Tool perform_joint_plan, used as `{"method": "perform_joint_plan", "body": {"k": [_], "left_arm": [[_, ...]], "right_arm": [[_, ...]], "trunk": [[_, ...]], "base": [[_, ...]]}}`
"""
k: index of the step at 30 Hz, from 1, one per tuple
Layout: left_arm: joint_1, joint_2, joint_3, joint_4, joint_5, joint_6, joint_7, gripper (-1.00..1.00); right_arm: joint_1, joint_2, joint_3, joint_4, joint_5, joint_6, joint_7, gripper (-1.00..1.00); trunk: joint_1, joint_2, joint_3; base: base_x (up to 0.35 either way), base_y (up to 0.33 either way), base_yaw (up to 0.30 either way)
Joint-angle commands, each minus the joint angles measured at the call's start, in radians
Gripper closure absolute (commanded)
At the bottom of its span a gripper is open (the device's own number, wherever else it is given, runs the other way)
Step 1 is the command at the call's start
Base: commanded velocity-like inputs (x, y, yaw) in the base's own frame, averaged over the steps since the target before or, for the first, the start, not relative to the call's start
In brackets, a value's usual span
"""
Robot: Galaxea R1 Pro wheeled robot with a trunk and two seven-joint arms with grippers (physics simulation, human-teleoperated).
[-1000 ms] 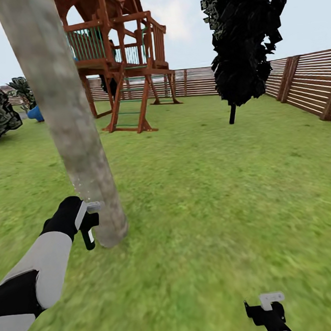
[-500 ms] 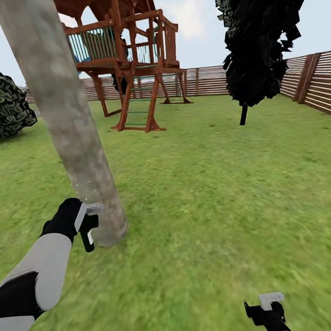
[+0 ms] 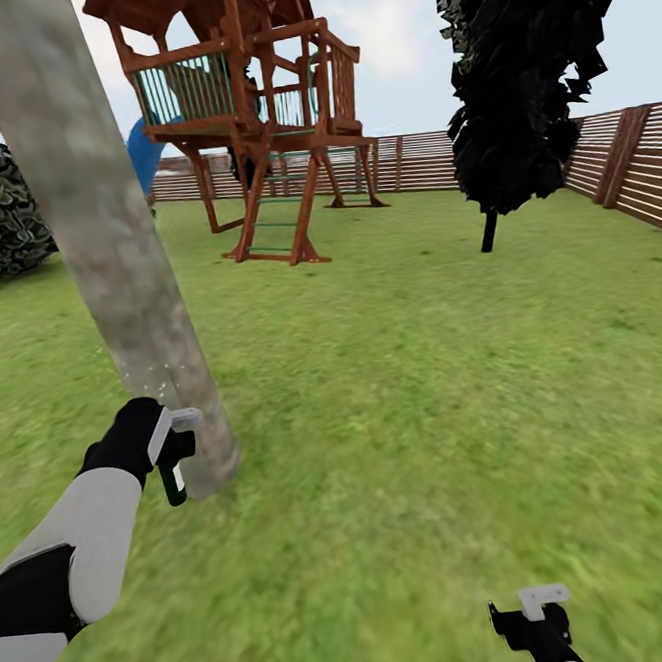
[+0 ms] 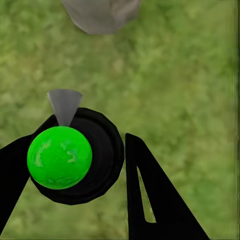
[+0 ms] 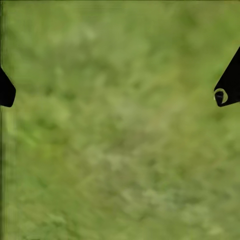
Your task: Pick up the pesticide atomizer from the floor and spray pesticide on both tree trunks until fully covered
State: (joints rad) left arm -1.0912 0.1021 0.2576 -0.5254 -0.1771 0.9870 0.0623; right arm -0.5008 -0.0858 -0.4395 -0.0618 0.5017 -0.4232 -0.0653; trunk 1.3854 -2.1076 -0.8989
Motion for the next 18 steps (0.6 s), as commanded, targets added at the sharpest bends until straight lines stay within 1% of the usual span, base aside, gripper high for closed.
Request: {"method": "perform_joint_plan", "body": {"k": [1,7,10,11,15,18], "left_arm": [[-0.001,-0.001,0.005,-0.001,-0.002,0.003,0.002,1.00],[0.003,0.001,0.001,0.001,-0.005,0.001,0.003,1.00],[0.034,0.005,0.002,-0.001,-0.004,0.000,0.004,1.00],[0.037,0.004,0.002,-0.001,-0.003,0.000,0.004,1.00],[0.044,-0.004,0.003,0.002,-0.002,-0.002,0.004,1.00],[0.051,-0.005,0.003,0.005,-0.003,-0.002,0.005,1.00]], "right_arm": [[-0.001,0.000,-0.005,0.002,0.011,-0.003,-0.005,-1.00],[-0.001,0.001,-0.005,0.002,0.011,-0.003,-0.005,-1.00],[-0.001,0.001,-0.004,0.002,0.011,-0.003,-0.005,-1.00],[-0.001,0.001,-0.004,0.002,0.011,-0.003,-0.005,-1.00],[-0.001,0.000,-0.004,0.002,0.011,-0.003,-0.005,-1.00],[-0.001,0.000,-0.004,0.003,0.012,-0.003,-0.004,-1.00]], "trunk": [[0.000,0.000,-0.001],[0.000,0.000,-0.001],[0.000,0.000,-0.001],[0.000,0.000,-0.001],[0.000,0.000,-0.001],[0.000,0.000,-0.001]], "base": [[0.098,-0.269,0.129],[0.204,-0.215,0.255],[0.239,-0.188,0.277],[0.247,-0.178,0.230],[0.237,-0.185,0.067],[0.048,-0.262,0.002]]}}
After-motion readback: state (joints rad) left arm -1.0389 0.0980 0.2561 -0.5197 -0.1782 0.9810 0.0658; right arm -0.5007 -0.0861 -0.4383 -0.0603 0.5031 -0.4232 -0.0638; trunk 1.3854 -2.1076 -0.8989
